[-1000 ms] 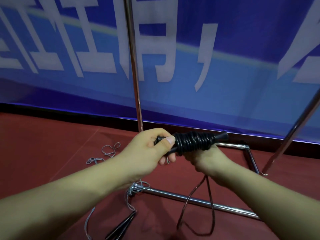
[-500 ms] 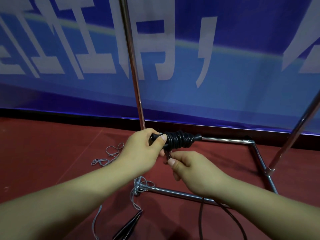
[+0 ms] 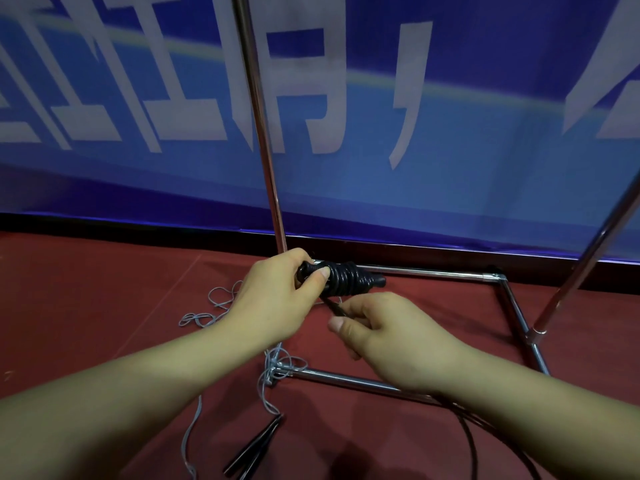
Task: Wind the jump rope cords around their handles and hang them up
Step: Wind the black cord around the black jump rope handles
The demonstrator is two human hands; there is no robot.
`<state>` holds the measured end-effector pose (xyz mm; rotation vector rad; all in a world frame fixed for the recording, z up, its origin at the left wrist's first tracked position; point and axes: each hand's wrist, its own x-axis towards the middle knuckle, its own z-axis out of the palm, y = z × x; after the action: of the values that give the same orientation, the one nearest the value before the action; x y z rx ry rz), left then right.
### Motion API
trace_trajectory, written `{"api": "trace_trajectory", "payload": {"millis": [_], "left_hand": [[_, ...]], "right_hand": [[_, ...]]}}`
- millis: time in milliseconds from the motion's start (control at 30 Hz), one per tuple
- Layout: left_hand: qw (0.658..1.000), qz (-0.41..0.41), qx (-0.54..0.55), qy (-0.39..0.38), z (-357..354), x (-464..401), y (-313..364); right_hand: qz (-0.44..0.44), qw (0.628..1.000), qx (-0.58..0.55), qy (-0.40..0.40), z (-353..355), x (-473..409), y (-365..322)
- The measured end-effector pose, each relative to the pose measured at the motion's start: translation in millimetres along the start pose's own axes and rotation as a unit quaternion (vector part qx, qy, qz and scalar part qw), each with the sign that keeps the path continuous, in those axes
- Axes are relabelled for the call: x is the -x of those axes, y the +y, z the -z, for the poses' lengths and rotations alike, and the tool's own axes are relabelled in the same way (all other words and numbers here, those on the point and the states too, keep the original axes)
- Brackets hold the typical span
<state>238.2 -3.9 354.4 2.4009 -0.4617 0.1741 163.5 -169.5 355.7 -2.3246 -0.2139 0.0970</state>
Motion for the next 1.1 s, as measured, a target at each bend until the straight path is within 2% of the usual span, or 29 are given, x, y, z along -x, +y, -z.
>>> {"api": "trace_trajectory", "payload": {"millis": [400,533,733,900,1100], "left_hand": [[0.998,-0.011,-0.041,-0.047,6,-6,4],[0.993,-0.01,-0.064,-0.095,4,-6,7],[0.978,-0.088,-0.077,-0.174,10,0,10],[0.961,-0.128,-0.073,-0.235,11,9,15],[0.95,-0.118,0.004,-0.29,17,11,19]], "right_hand": [[0.011,0.989,0.123,0.083,28,0,4],[0.018,0.981,0.166,0.098,29,0,3],[0.014,0.984,0.146,0.1,39,-7,14],[0.022,0.98,0.178,0.092,43,-9,20],[-0.007,0.998,0.05,0.03,48,-6,24]]}}
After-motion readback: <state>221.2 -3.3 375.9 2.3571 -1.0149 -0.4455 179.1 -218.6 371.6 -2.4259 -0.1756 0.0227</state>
